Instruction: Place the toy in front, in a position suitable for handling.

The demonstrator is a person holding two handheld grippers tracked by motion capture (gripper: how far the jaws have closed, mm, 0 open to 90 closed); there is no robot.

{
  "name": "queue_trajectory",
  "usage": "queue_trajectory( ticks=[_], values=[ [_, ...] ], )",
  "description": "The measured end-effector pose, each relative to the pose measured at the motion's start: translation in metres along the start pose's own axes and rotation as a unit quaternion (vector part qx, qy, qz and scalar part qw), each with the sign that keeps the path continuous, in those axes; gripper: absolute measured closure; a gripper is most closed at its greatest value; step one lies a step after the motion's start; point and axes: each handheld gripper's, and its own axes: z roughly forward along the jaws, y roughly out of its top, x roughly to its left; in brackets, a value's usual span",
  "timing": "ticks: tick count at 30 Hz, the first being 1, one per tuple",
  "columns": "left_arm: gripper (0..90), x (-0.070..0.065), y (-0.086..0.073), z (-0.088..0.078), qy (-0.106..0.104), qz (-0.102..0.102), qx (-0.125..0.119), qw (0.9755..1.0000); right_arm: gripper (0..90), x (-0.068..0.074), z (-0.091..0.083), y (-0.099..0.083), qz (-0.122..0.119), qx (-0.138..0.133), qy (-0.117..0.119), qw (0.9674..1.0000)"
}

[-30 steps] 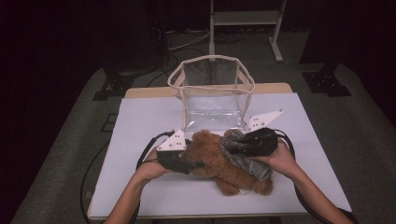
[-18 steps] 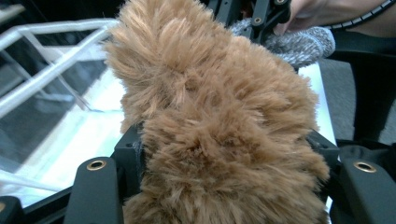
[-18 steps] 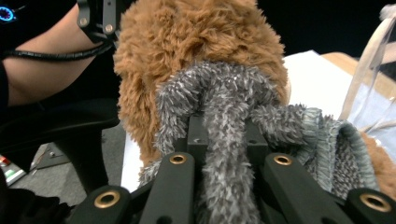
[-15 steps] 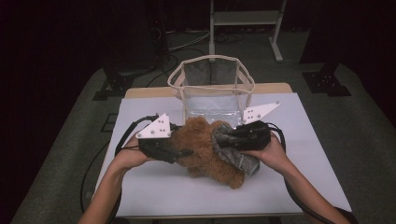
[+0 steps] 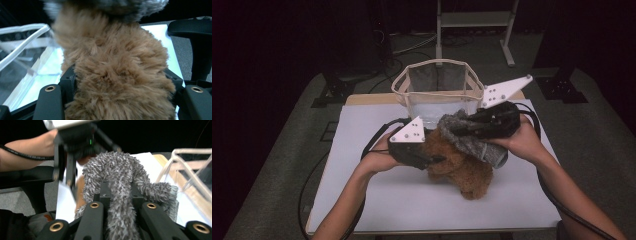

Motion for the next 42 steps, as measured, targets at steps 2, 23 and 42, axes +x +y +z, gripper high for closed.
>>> queue_trajectory(
  ticks=[2, 23, 42],
  values=[
    [33.1, -0.002, 0.008, 0.010, -0.007, 0.009, -0.003, 0.9999, 77.8, -0.003, 0.005, 0.013, -0.003, 0.024, -0.004, 0.9997],
    [12.7, -0.008, 0.014, 0.039, -0.035, -0.001, -0.012, 0.9993, 79.9, -0.014, -0.016, -0.043, 0.042, 0.082, -0.007, 0.9958],
    [39.3, -0.005, -0.002, 0.037, -0.042, -0.034, -0.035, 0.9980, 79.6, -0.014, -0.037, -0.049, 0.053, 0.063, -0.015, 0.9965]
  ],
)
